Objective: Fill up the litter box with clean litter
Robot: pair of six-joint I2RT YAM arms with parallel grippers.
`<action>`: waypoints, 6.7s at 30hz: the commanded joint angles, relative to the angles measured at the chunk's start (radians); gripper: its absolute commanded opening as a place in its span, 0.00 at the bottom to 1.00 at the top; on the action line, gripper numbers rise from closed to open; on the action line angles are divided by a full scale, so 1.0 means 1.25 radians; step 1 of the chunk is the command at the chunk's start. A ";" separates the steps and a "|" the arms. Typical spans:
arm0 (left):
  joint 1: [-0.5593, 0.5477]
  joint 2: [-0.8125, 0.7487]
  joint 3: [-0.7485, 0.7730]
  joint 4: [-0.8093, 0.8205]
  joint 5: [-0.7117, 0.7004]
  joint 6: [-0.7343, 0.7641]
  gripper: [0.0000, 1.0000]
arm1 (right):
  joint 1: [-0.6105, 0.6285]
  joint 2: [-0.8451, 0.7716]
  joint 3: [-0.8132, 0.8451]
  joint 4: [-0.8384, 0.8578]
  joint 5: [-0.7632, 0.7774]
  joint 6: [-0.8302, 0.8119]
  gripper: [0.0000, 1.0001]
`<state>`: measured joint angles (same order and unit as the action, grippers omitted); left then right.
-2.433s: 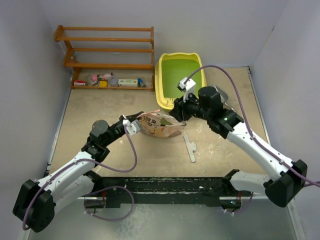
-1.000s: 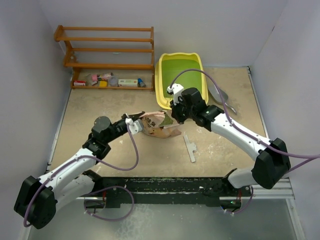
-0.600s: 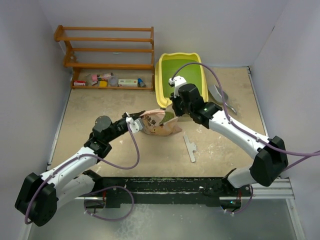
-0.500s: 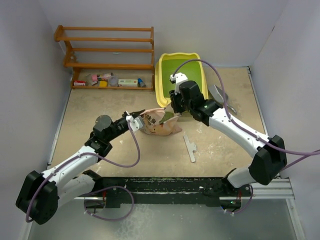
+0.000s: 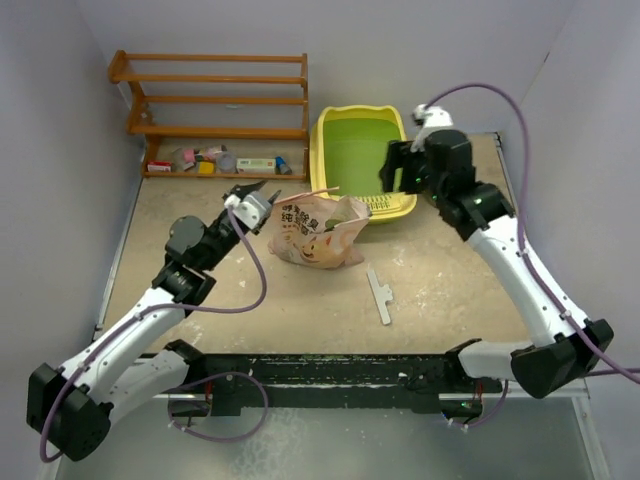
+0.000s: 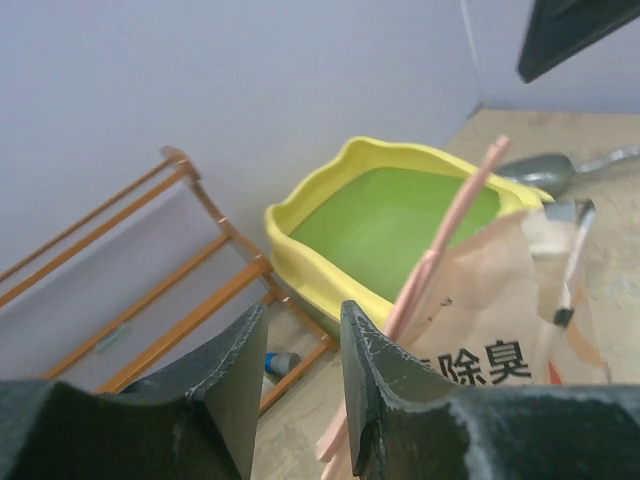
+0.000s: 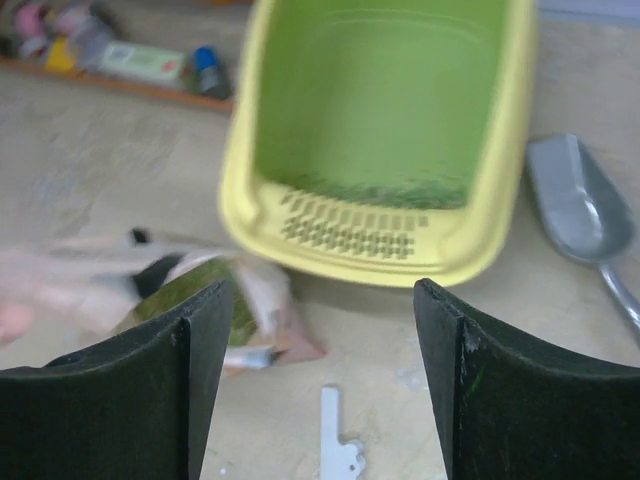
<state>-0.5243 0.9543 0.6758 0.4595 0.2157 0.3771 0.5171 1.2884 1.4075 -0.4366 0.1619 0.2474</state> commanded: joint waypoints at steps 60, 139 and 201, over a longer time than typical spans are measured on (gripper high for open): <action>0.000 0.026 0.311 -0.447 0.080 -0.353 0.67 | -0.231 -0.079 -0.031 -0.142 -0.027 0.029 0.00; -0.046 -0.272 -0.141 -0.087 0.102 -1.257 0.00 | 0.122 -0.253 -0.066 -0.022 -0.316 0.261 0.65; -0.045 0.199 0.553 -0.845 -0.062 -0.192 0.69 | 0.051 -0.044 0.207 -0.292 0.061 0.059 0.00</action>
<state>-0.5793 1.1484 1.3373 -0.4664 0.1116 -0.0101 0.5823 1.1759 1.6180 -0.8158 0.1158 0.3847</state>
